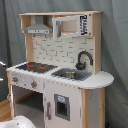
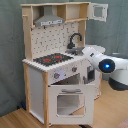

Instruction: Play with the kitchen

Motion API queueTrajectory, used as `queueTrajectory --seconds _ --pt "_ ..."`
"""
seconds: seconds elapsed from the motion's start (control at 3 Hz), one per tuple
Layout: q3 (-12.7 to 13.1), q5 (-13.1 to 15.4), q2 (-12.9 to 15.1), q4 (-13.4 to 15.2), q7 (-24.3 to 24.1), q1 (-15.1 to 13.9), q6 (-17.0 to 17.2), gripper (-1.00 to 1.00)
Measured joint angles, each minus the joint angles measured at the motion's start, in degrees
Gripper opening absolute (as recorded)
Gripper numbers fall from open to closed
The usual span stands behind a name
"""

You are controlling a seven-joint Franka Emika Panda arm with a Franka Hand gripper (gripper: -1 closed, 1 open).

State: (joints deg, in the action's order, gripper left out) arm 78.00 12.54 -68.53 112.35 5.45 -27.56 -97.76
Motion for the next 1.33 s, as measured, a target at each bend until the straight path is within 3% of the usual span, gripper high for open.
queueTrajectory --seconds 0.33,0.67,1.33 --pt "-0.9 -1.6 2.5 1.8 3.0 2.4 2.7 1.0" --pt "-1.8 -4.2 6.0 4.4 7.1 2.9 2.1 1.0" --pt "-2.7 -7.8 12.8 5.9 15.3 2.8 -0.9 1.0"
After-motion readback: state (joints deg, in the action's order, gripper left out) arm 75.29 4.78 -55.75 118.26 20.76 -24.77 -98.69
